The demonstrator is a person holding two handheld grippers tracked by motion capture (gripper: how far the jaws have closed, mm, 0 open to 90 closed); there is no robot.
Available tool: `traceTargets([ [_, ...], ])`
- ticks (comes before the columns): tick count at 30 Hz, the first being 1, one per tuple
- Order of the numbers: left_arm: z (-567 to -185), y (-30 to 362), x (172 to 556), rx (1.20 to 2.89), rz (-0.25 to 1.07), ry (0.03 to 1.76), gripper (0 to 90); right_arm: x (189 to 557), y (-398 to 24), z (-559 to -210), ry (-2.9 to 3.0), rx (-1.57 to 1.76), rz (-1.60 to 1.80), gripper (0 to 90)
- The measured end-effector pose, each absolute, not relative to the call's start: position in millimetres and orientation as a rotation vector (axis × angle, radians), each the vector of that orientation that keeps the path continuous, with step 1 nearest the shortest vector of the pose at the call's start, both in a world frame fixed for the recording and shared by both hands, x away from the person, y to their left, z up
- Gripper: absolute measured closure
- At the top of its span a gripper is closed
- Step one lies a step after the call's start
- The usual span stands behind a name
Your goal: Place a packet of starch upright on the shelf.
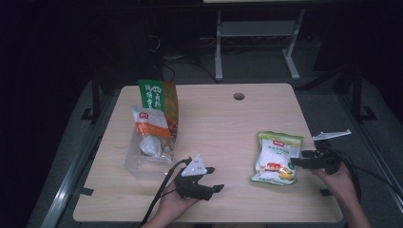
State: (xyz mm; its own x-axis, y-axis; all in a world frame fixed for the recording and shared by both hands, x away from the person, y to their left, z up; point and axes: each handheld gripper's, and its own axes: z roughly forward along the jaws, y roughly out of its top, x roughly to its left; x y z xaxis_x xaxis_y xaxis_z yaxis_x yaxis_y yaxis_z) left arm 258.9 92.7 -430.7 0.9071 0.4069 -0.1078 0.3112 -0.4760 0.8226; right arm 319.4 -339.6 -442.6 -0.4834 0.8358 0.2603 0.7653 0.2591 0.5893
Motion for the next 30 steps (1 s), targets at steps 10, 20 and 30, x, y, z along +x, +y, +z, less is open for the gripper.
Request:
traceTargets([
  [10,-428.7,70.1,268.0,2.106,0.096,0.498,34.0,324.5,-348.9,-459.5,2.434,1.57,1.283,77.2],
  [20,-430.2,65.9,270.6,2.124,0.113,0.493,32.9,315.4,-341.2,-453.7,2.465,1.601,1.223,46.7],
  [30,-434.0,63.9,277.7,2.109,0.077,0.519,31.7,323.7,-332.3,-459.0,2.476,1.622,1.293,83.7],
])
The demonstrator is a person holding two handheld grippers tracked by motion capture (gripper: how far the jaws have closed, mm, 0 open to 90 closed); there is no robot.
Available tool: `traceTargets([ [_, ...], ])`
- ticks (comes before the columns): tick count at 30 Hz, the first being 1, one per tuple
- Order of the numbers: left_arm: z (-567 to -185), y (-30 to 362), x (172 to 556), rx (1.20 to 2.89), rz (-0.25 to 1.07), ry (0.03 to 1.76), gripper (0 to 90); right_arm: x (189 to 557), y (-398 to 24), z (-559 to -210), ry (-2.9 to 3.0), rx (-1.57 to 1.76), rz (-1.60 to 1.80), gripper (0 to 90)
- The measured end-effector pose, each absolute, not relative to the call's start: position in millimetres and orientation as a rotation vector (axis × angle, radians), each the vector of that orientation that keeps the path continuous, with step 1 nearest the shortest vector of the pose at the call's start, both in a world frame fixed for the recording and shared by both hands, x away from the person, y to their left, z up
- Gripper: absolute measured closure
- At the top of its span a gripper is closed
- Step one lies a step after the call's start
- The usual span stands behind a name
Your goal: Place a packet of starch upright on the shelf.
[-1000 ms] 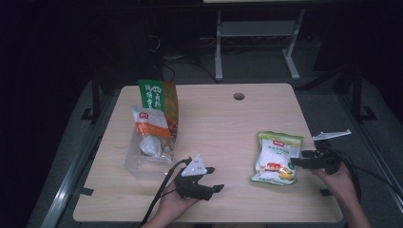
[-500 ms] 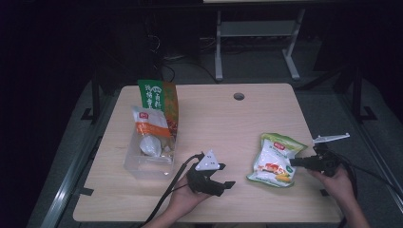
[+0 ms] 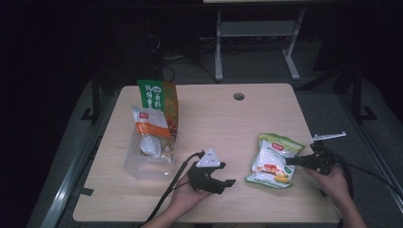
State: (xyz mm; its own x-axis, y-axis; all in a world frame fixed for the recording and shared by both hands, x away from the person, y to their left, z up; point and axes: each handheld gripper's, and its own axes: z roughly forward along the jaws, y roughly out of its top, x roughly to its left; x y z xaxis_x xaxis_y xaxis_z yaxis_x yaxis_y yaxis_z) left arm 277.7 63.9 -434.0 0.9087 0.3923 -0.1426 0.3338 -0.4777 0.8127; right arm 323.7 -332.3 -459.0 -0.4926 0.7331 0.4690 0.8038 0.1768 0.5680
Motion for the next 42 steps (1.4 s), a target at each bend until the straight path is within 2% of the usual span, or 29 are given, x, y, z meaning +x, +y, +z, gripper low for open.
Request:
traceTargets([
  [1,-434.1,63.6,278.0,2.106,0.075,0.521,31.5,321.5,-326.8,-455.8,-2.372,-1.526,-1.221,86.5],
  [9,-435.5,56.6,284.7,2.09,0.029,0.54,29.9,312.9,-308.3,-435.2,-2.453,-1.446,-1.313,88.1],
  [15,-437.4,36.9,297.5,2.059,-0.058,0.551,28.5,299.9,-295.0,-408.2,-2.524,-1.326,-1.446,88.1],
  [22,-440.1,18.6,312.3,2.014,-0.152,0.561,25.9,288.7,-287.5,-399.4,-2.551,-1.18,-1.551,88.1],
  [23,-441.6,16.6,318.9,1.986,-0.204,0.582,27.4,286.3,-284.7,-398.0,-2.543,-1.132,-1.571,88.0],
  [24,-441.6,16.6,318.9,1.986,-0.204,0.582,32.9,286.3,-284.7,-398.0,-2.543,-1.132,-1.571,88.0],
  [25,-443.5,17.5,323.5,1.951,-0.27,0.602,41.0,284.6,-281.5,-397.3,-2.537,-1.081,-1.601,88.0],
  [26,-443.9,18.5,324.9,1.944,-0.286,0.603,44.9,283.8,-279.2,-396.9,-2.541,-1.067,-1.603,88.0],
  [28,-443.6,19.5,325.5,1.94,-0.291,0.599,58.2,283.2,-276.7,-396.5,-2.558,-1.066,-1.599,88.0],
  [31,-438.8,23.8,323.8,1.948,-0.262,0.575,69.0,283.9,-271.3,-395.5,-2.58,-1.057,-1.6,88.1],
  [35,-423.7,34.6,321.1,1.98,-0.109,0.532,74.0,288.4,-260.3,-388.6,-2.595,-1.034,-1.642,87.9],
  [42,-413.1,50.0,321.5,2.082,0.074,0.474,74.8,298.6,-237.8,-388.5,-2.668,-0.984,-1.584,86.8],
])
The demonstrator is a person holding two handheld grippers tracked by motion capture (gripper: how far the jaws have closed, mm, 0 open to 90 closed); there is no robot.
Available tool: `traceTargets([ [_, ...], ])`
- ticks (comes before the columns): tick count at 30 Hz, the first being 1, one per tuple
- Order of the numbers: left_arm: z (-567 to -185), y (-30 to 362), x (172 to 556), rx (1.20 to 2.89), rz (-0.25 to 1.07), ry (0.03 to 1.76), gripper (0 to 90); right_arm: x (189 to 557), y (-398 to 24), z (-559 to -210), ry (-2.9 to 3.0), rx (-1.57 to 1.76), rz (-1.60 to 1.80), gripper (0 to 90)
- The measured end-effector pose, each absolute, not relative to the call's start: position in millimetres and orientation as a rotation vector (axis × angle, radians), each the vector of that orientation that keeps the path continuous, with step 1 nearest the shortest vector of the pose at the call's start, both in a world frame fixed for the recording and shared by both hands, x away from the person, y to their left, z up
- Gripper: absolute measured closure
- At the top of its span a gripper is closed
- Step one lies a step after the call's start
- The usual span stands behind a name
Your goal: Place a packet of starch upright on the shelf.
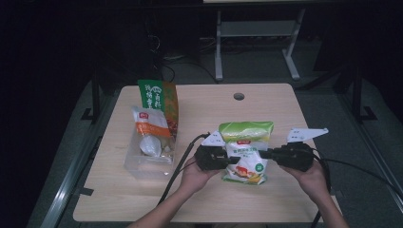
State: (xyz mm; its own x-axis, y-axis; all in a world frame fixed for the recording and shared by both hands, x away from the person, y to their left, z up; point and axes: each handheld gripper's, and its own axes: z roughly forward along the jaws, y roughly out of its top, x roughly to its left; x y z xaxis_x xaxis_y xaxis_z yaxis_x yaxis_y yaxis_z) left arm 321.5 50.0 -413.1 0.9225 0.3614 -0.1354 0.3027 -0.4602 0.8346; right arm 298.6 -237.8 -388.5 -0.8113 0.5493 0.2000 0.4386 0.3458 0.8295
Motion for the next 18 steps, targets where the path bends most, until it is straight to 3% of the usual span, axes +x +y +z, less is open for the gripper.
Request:
traceTargets([
  [5,-416.4,58.2,318.7,2.123,0.134,0.447,76.5,307.5,-225.8,-400.5,2.559,0.928,1.438,82.3],
  [11,-418.0,62.0,316.4,2.103,0.129,0.434,77.2,319.9,-216.3,-405.7,2.645,0.945,1.455,60.3],
  [16,-417.4,61.6,314.5,2.112,0.129,0.412,77.1,323.3,-202.7,-403.3,2.695,0.902,1.435,57.0],
  [17,-417.7,62.1,314.1,2.111,0.129,0.421,77.1,324.0,-199.1,-403.0,2.704,0.896,1.419,58.0],
  [18,-419.4,65.4,314.2,2.099,0.119,0.444,76.7,324.2,-194.8,-402.5,2.7,0.884,1.391,64.5],
])
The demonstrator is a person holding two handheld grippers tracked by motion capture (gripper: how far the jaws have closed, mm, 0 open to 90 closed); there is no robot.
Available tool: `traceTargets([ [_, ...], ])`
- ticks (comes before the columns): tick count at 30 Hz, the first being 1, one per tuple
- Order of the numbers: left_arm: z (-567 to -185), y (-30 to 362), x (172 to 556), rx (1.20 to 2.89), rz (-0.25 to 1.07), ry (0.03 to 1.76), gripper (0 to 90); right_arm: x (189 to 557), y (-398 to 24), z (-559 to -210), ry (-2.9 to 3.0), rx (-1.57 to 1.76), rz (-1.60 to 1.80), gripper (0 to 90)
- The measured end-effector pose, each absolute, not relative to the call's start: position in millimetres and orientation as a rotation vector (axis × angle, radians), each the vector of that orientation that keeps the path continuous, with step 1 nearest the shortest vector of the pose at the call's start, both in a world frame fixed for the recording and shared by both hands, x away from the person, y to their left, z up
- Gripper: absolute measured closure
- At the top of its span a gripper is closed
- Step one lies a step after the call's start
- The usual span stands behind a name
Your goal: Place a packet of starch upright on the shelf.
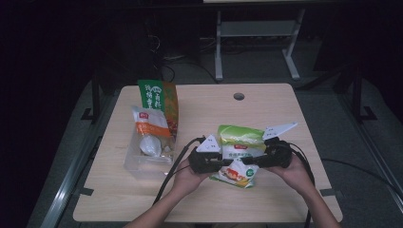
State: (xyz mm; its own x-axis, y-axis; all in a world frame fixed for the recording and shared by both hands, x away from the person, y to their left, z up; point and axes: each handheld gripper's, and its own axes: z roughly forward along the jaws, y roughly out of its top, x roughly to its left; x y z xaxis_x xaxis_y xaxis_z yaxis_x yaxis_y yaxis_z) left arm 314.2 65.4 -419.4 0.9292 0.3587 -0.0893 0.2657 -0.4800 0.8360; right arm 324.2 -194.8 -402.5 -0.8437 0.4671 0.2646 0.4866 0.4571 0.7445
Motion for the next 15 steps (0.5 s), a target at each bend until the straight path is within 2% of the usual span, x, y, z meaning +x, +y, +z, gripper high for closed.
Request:
traceTargets([
  [2,-420.2,66.7,313.5,2.089,0.119,0.456,75.6,324.1,-194.4,-402.4,-2.667,-0.874,-1.372,68.0],
  [3,-420.3,67.9,312.5,2.082,0.123,0.471,74.6,324.0,-193.9,-402.5,-2.676,-0.871,-1.361,75.4],
  [4,-420.0,68.7,312.2,2.076,0.125,0.477,74.6,324.0,-193.9,-402.5,-2.676,-0.871,-1.361,75.4],
  [6,-418.4,71.2,311.5,2.054,0.115,0.504,68.0,322.5,-192.9,-401.8,-2.691,-0.879,-1.356,78.7],
  [7,-417.6,72.1,310.8,2.042,0.108,0.52,61.1,320.9,-191.5,-400.8,-2.706,-0.886,-1.351,80.1],
  [10,-415.9,75.8,308.3,2.024,0.082,0.552,52.3,319.9,-190.6,-400.1,-2.708,-0.899,-1.346,80.7],
  [15,-417.6,82.9,302.8,2.052,0.104,0.566,48.6,318.7,-188.6,-398.7,-2.718,-0.911,-1.355,82.1],
])
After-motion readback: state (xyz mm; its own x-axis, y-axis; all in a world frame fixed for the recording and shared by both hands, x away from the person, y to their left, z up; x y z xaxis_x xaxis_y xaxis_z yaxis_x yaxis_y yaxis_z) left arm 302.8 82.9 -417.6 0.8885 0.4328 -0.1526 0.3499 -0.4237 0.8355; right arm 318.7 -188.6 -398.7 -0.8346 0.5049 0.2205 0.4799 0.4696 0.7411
